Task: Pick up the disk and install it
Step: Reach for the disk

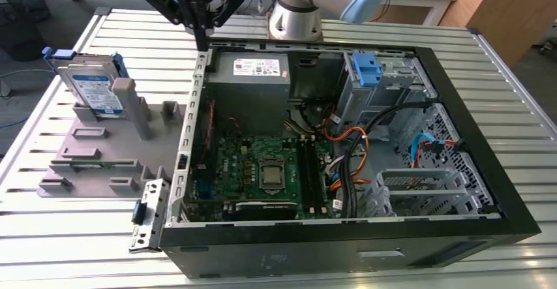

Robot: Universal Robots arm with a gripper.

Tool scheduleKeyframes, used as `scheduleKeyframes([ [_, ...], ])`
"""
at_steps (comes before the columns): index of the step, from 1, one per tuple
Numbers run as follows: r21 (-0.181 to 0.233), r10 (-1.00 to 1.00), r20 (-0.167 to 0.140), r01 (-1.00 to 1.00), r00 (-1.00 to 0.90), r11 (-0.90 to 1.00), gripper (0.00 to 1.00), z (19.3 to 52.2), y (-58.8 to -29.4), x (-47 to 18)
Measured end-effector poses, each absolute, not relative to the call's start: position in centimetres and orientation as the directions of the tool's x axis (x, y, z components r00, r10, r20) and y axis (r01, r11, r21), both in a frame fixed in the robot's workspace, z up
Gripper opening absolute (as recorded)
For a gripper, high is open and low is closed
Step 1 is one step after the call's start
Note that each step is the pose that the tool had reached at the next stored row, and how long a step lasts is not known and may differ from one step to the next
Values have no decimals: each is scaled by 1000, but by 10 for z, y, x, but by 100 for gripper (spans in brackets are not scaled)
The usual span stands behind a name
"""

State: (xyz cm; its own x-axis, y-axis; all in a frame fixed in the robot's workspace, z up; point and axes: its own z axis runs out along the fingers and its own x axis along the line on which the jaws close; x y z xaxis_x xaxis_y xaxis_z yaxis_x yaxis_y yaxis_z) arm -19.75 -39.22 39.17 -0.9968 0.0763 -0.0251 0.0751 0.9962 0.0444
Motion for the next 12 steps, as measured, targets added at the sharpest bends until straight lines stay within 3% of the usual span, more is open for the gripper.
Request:
scheduleKeyframes([
  [12, 44, 76, -25, 75, -997, 996, 11, 391, -390, -213],
])
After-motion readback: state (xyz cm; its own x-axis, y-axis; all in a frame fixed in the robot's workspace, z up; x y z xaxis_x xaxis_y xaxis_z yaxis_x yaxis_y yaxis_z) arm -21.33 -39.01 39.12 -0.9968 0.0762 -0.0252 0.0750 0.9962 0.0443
